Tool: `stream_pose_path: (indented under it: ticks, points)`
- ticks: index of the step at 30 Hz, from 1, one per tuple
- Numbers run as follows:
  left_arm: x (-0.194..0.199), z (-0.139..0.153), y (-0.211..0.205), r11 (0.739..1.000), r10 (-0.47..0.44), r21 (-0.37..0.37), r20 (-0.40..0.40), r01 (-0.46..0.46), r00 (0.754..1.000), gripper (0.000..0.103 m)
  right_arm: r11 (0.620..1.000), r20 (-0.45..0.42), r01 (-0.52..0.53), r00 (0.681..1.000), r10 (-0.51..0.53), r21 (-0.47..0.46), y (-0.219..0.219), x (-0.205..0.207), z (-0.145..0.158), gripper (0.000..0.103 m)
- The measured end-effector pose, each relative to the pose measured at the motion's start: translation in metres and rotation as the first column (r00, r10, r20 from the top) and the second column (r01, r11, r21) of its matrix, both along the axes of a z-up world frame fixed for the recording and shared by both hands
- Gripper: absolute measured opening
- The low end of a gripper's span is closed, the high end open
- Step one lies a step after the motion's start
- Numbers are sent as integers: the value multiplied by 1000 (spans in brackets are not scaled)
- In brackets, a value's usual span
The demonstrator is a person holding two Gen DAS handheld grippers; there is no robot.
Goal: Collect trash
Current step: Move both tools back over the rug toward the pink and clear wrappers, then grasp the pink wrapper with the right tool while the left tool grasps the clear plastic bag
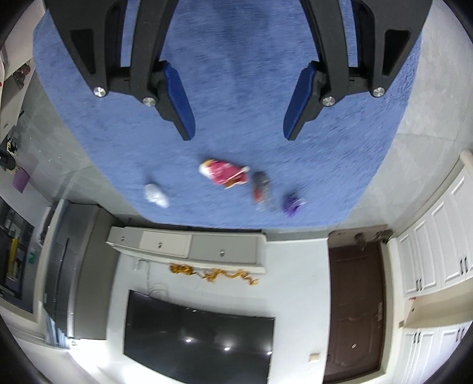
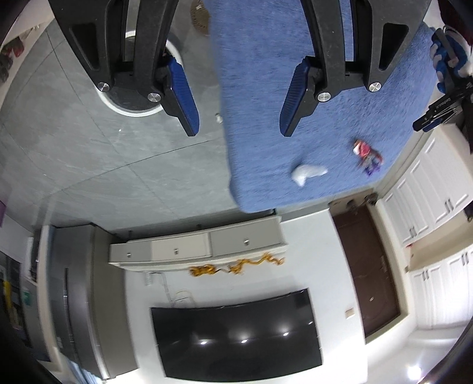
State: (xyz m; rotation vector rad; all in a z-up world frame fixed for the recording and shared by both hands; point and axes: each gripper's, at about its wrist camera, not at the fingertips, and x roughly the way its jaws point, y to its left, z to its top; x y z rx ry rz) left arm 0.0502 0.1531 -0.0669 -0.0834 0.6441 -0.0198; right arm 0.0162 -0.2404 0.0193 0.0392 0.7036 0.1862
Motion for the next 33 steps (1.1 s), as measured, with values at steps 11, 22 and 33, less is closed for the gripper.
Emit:
stream_pose_path:
  ticks: [11, 22, 33]
  points:
    - [48, -29, 28, 998, 1, -66, -102, -8, 995, 60, 975, -116, -222, 968, 221, 4, 80, 51, -45, 54]
    - [141, -36, 31, 990, 5, -136, -138, -24, 990, 59, 909, -213, -414, 886, 412, 36, 147, 104, -92, 54]
    - [214, -64, 40, 987, 18, -152, -230, -54, 973, 37, 831, -246, -553, 798, 549, 60, 209, 145, -117, 54]
